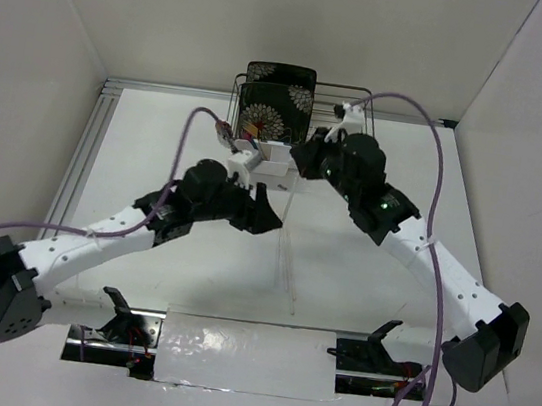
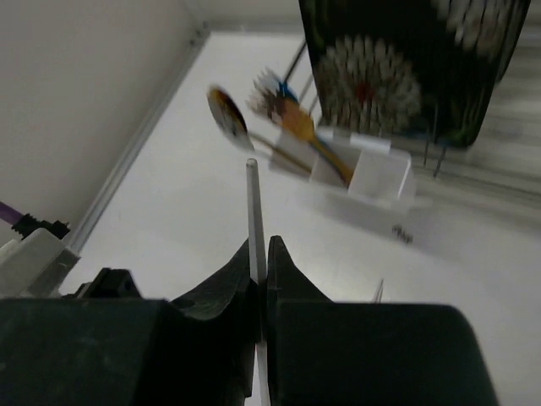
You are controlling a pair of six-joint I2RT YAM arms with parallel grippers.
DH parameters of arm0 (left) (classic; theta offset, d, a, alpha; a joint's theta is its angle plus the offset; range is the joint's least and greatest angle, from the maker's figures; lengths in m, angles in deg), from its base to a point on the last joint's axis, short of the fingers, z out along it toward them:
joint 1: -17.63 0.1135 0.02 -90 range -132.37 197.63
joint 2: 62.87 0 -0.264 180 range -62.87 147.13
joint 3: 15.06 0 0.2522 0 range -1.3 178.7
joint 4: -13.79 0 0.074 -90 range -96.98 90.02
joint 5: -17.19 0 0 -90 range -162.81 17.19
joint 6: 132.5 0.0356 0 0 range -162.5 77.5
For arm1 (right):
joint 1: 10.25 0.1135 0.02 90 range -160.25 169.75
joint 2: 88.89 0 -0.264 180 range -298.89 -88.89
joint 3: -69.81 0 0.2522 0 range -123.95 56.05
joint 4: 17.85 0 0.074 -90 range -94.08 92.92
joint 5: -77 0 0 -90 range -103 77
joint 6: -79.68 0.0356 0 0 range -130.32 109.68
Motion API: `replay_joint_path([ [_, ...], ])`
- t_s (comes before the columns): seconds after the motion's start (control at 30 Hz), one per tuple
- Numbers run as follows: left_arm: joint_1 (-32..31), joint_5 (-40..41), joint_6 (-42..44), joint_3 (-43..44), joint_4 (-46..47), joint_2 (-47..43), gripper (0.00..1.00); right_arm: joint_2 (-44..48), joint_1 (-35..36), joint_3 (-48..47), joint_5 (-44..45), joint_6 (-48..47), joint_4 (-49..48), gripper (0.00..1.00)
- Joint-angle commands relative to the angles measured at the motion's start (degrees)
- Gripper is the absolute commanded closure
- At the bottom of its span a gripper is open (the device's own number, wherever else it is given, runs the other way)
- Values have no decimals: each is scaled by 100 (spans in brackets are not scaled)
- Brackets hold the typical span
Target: Sort the eating utensils into containers
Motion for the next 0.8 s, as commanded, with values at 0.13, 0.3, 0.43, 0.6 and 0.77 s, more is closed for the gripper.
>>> replay_joint_path([
  [0.13,1867,-502,-114,-14,-503,-1720,26,-580,-364,-1263,-36,-1808,-1936,100],
  [0.3,2487,-1320,-140,-234,-574,-1967,17,-1547,-661,-1563,-405,-2091,-2669,100],
  [0.43,2838,-1909,-167,-480,-363,-1967,13,-2048,-803,-1616,-563,-2100,-3336,100],
  [0.6,3250,-2401,-17,-542,-415,-1906,13,-2426,-829,-1510,-686,-2038,-4023,100],
  [0.77,3760,-2814,141,-551,-494,-1941,12,-2875,-829,-1712,-739,-1828,-4234,100],
])
